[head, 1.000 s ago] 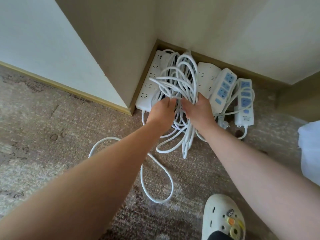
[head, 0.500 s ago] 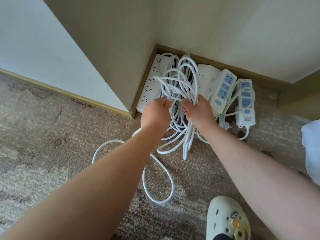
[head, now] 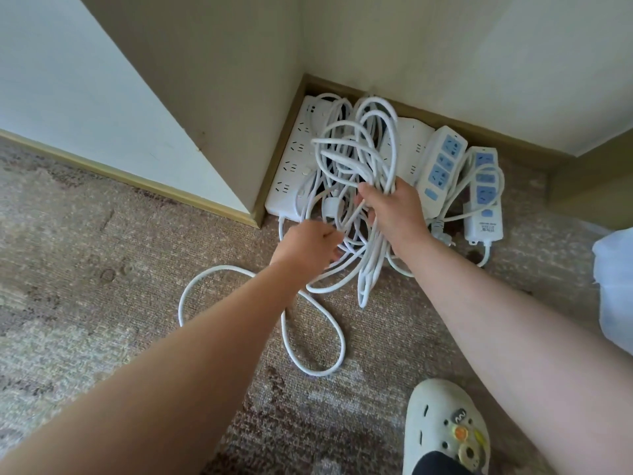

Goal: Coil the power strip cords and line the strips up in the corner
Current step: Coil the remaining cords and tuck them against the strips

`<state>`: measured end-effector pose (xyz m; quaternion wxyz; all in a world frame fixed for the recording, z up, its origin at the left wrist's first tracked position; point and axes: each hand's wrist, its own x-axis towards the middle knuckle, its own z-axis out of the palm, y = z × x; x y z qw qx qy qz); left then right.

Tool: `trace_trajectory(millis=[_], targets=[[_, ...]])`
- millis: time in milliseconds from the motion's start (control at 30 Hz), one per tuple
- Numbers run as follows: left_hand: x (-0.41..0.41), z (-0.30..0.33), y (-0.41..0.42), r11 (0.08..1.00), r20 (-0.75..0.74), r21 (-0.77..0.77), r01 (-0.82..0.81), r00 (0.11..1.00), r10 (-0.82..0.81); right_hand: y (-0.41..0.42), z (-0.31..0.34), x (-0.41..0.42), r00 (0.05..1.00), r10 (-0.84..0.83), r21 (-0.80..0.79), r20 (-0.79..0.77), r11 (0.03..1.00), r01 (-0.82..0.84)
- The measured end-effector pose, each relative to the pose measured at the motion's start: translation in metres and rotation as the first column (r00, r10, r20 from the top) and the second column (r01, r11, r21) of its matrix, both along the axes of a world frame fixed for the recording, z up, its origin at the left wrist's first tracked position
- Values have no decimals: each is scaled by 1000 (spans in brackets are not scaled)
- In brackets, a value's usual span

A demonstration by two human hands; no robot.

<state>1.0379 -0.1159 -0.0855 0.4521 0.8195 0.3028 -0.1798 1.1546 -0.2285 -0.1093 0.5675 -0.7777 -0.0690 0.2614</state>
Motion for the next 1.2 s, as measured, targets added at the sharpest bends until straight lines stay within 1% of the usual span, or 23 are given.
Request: trace_trajectory(millis=[33, 100, 167, 233, 333, 400, 500, 533, 667, 767, 833, 867, 900, 933, 967, 1000, 1033, 1067, 1100, 1133, 1167, 1200], targets=[[-13, 1, 0, 1000, -13, -25, 9, 1000, -10, 0, 1, 0, 1000, 2, 25, -11, 1000, -1], [-27, -1, -1, 997, 21, -68, -41, 999, 43, 2, 2, -1, 999, 6, 41, -39, 999, -5], [-21, -2, -7, 994, 88, -83, -72, 993, 79, 6, 3, -2, 998, -2, 35, -68, 999, 5], [-6, 0, -18, 992, 120, -117, -49, 991, 63, 10, 7, -2, 997, -4, 45, -72, 999, 7], [-2, -2, -22, 992, 123, -125, -30, 991, 45, 9, 9, 2, 1000, 12, 18, 28, 1000, -13], [-21, -7, -13, 995, 131, -101, 3, 991, 10, 8, 8, 2, 997, 5, 2, 72, 1000, -5], [-59, -14, 10, 990, 121, -86, 110, 988, -99, 8, 6, 1, 995, 1, -4, 103, 1000, -1], [-70, -15, 18, 990, 110, -82, 116, 988, -107, 8, 6, 0, 993, 8, -11, 120, 1000, -7], [-103, -11, 44, 997, 88, -73, 27, 996, -21, 8, 10, -5, 988, 15, -14, 153, 1000, -13], [-126, -5, 61, 999, -9, -37, -33, 999, 33, 8, 12, -9, 984, -1, -17, 179, 1000, 4], [-146, -3, 73, 991, -73, -15, -132, 989, 131, 8, 12, -12, 984, -46, -17, 171, 999, 49], [-156, -2, 79, 978, -102, -28, -206, 974, 202, 8, 12, -13, 986, -73, -10, 152, 997, 75], [-163, 1, 82, 948, -135, -79, -308, 946, 296, 9, 13, -14, 987, -93, 2, 128, 996, 94], [-166, 6, 84, 879, -171, -185, -439, 896, 411, 10, 13, -14, 989, -105, 13, 102, 994, 104], [-164, 13, 82, 773, -208, -310, -554, 833, 513, 11, 13, -14, 991, -110, 21, 80, 994, 109], [-156, 19, 78, 683, -222, -402, -609, 789, 573, 11, 13, -13, 992, -112, 25, 64, 994, 110], [-146, 23, 73, 679, -192, -435, -592, 797, 572, 12, 13, -12, 992, -113, 31, 51, 993, 112], [-134, 26, 64, 764, -128, -401, -506, 856, 500, 12, 14, -11, 993, -114, 41, 34, 993, 113], [-121, 29, 53, 882, -65, -315, -351, 935, 349, 12, 14, -10, 993, -116, 57, 10, 992, 116], [-108, 30, 39, 969, -30, -199, -149, 989, 146, 11, 15, -9, 993, -118, 75, -14, 990, 119], [-99, 29, 26, 996, -32, -82, 45, 998, -48, 10, 15, -9, 992, -119, 87, -31, 989, 121], [-92, 26, 15, 983, -50, 6, 185, 981, -185, 8, 14, -8, 992, -117, 87, -38, 989, 120]])
